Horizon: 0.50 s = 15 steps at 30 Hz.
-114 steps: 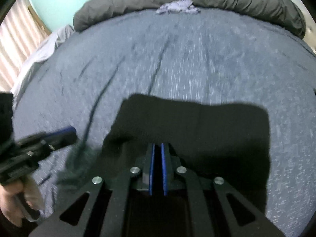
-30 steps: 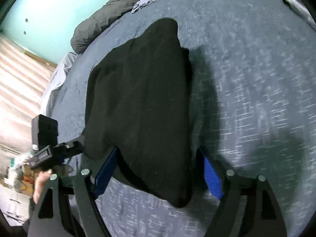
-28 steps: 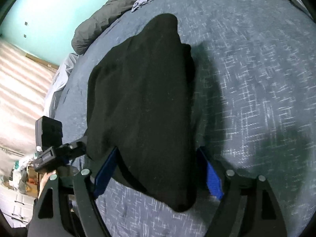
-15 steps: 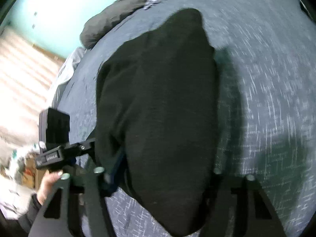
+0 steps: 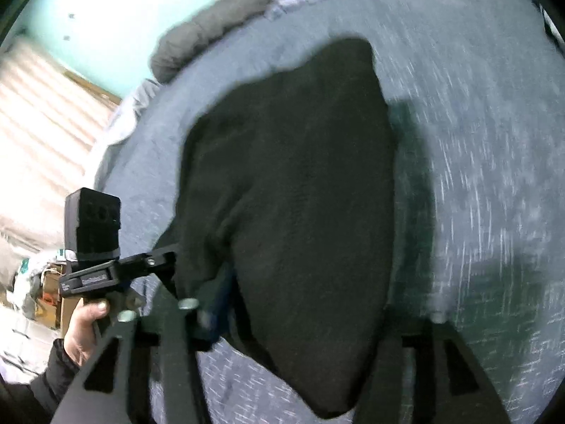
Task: Fold clothes
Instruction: 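Grasp the black bundle with the left gripper while the right gripper grasps its other end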
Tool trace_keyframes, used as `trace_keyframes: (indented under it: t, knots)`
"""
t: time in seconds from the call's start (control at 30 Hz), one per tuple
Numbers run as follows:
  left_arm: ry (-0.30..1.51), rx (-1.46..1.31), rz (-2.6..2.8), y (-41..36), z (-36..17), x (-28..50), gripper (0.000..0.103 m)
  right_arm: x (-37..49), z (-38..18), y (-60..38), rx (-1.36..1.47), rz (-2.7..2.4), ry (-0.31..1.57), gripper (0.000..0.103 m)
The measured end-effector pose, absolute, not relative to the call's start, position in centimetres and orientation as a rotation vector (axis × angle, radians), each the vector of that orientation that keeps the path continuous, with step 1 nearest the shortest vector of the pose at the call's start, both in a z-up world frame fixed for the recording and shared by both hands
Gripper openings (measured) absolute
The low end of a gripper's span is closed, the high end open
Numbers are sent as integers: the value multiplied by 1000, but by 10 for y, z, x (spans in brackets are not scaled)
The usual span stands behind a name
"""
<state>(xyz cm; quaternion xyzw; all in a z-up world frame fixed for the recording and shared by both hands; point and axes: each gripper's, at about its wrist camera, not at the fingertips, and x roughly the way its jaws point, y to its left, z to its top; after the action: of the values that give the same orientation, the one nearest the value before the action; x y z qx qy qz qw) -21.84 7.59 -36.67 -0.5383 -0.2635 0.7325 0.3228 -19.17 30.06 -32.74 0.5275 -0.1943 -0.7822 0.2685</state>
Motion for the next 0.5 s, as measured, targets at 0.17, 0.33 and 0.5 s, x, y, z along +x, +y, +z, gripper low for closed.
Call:
trace_keyframes:
  t: [0.17,0.33,0.5]
  knots:
    - [-699,-1402,1910,76,-372,-222,73,-199,-343,301,1472,-2076,-571,83]
    - [-669,-1371,1935,79,-367,-220,61,-199,-339,297,1451,-2062,-556,65]
    - [-616,-1323,1980,86,-350,-215,49,-197,-329,301,1412,-2052,-567,49]
